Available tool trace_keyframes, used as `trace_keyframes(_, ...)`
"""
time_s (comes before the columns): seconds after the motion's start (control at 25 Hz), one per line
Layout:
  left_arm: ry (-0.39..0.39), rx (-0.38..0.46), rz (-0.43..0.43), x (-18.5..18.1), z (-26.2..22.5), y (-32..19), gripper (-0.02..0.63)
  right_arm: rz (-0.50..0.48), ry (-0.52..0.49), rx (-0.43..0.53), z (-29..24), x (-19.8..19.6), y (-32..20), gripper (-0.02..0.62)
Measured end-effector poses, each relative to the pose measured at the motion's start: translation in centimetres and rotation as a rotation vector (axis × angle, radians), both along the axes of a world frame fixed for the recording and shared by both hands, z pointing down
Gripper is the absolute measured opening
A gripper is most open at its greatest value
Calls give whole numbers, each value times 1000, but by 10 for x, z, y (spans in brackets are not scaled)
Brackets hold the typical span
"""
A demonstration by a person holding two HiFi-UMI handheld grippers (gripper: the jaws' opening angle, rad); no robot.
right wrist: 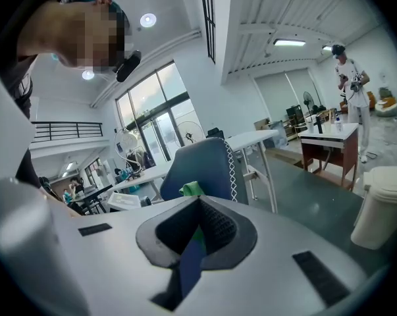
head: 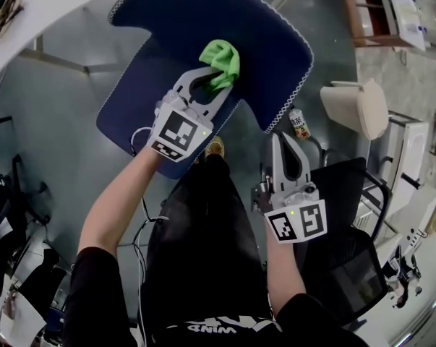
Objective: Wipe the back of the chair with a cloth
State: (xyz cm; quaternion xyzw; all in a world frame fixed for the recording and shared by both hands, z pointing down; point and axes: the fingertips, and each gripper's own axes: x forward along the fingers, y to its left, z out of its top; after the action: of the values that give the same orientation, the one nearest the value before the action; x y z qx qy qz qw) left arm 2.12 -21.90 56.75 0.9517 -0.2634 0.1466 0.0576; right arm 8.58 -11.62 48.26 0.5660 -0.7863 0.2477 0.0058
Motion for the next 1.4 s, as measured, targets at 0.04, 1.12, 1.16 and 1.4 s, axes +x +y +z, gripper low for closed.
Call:
trace_keyframes(0.04,6,-3,30,10,-1,10,63,3,-2,0,0,2,1,-3)
trace_keyframes(1.12,4,-51,-289,-129,6,-31,64,-24,27,-4,3,0,1,-3)
trace_keyframes(1.16,-2,-55,-341,-146,10,-39,64,-28,29,-5,4,0,1,-3)
trace_keyframes(1.4,-76,-82,-560,-227,49,-78,63,-35,34,-16,9,-1,-7,-3)
